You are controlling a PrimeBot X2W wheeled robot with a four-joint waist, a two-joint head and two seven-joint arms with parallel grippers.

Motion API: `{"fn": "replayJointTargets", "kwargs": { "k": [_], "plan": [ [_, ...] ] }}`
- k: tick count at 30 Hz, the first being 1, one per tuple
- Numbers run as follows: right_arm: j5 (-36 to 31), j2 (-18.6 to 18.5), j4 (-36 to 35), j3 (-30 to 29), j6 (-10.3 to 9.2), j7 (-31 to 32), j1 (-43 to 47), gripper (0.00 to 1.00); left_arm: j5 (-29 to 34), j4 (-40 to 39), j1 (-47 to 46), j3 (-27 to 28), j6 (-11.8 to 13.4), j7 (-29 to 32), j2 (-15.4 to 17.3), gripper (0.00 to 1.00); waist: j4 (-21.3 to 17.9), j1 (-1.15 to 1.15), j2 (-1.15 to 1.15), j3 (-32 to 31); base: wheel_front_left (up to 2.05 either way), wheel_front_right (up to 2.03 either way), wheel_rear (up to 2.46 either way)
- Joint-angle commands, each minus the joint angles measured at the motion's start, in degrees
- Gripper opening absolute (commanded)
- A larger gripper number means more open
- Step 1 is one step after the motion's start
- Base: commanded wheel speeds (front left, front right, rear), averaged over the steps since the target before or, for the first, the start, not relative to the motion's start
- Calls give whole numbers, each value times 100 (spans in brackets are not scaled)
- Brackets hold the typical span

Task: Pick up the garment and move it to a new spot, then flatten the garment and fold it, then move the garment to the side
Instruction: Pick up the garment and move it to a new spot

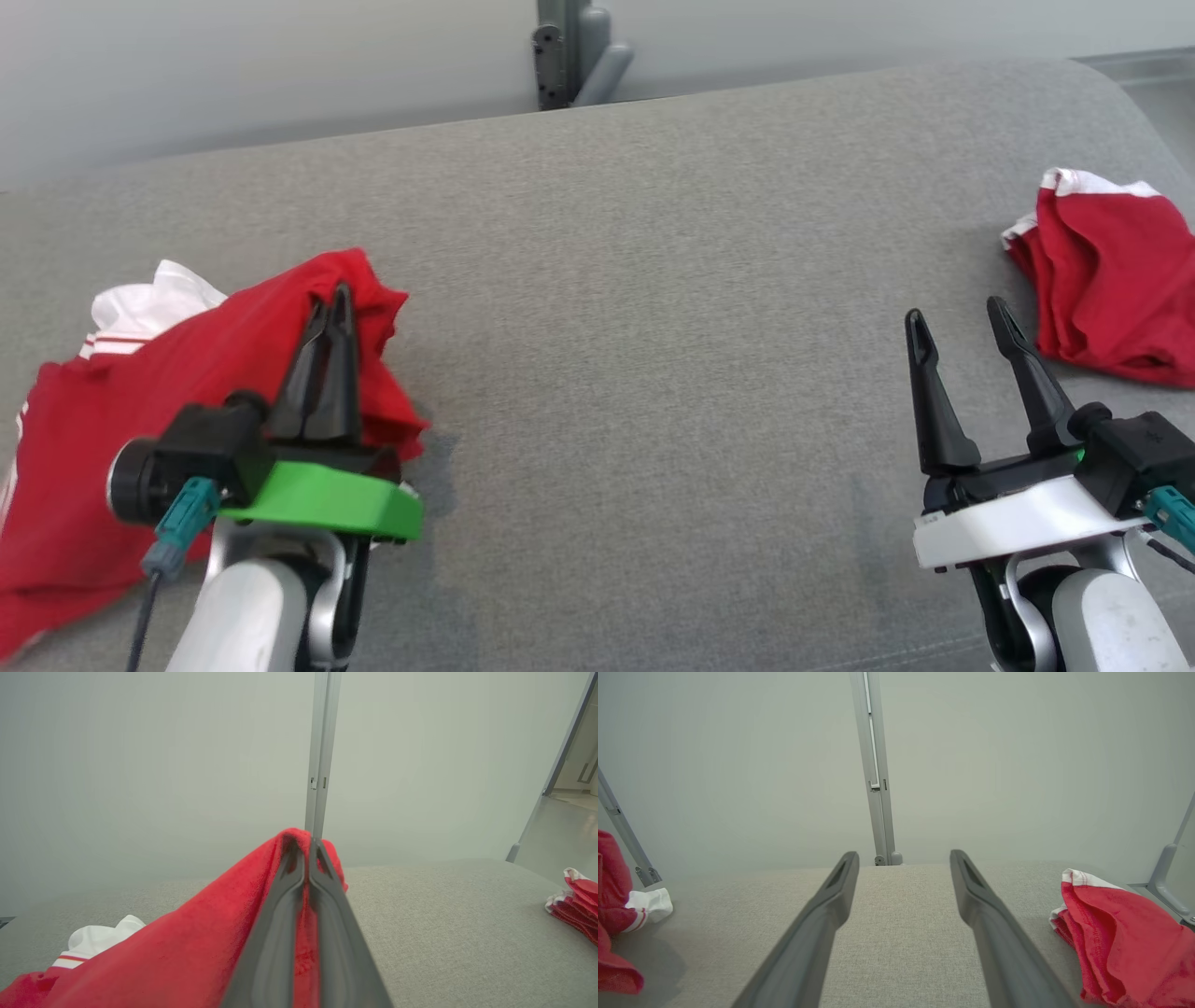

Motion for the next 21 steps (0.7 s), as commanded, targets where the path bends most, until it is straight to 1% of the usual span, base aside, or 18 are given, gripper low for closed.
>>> {"fn": "replayJointTargets", "kwargs": {
  "k": [1, 7, 12, 15, 19, 20, 21],
  "plan": [
    [22, 14, -25, -2, -8, -41, -81, 100, 75, 26, -177, -59, -53, -2, -42, 0, -553, 0, 0, 225, 0, 0, 0],
    [171, 74, 87, 62, -8, -201, -234, 100, 147, 503, -1053, -634, -369, 118, -440, 0, -1341, 0, 0, 697, 0, 0, 0],
    [303, 109, 275, 108, -8, -403, -341, 100, 141, 1184, -1662, -951, -606, 138, -656, 0, -1899, 0, 0, 1091, 0, 0, 0],
    [384, 124, 407, 85, -8, -529, -366, 100, 89, 1670, -1940, -1092, -722, 152, -729, 0, -2085, 0, 0, 1288, 0, 0, 0],
    [512, 134, 572, 147, -7, -667, -422, 100, 26, 2394, -2168, -1178, -843, 127, -775, 0, -2211, 0, 0, 1423, 0, 0, 0],
    [550, 133, 612, 149, -7, -685, -427, 100, 4, 2536, -2207, -1204, -870, 135, -791, 18, -2210, 0, 0, 1446, 0, 0, 0],
    [581, 133, 651, 146, -8, -720, -440, 100, -3, 2661, -2241, -1220, -900, 129, -798, 40, -2199, 0, 0, 1453, 0, 0, 0]
  ]
}}
